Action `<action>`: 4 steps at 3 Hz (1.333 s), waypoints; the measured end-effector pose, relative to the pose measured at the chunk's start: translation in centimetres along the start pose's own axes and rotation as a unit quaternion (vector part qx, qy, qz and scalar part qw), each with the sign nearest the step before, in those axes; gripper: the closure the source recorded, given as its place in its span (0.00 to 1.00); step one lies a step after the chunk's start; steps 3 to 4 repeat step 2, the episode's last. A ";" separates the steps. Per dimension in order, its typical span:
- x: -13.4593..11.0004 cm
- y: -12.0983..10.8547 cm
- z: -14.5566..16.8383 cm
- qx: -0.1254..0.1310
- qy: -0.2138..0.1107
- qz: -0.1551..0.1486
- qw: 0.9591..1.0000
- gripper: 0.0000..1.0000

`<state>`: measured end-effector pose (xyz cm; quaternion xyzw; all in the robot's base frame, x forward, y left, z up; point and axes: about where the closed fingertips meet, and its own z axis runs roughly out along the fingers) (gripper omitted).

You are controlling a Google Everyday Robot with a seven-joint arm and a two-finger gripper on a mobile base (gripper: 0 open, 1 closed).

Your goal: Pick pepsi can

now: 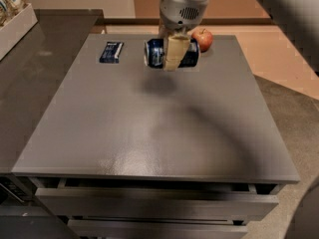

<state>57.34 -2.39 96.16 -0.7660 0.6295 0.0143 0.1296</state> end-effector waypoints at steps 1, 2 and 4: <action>-0.2 -0.7 -1.5 0.018 -0.009 -0.010 1.000 1.00; -0.6 -1.4 -1.5 0.031 -0.014 -0.010 0.999 1.00; -0.6 -1.4 -1.5 0.031 -0.014 -0.010 0.999 1.00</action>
Offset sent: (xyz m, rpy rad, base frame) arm 0.0038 0.0000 0.0142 0.0185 -0.0314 0.0131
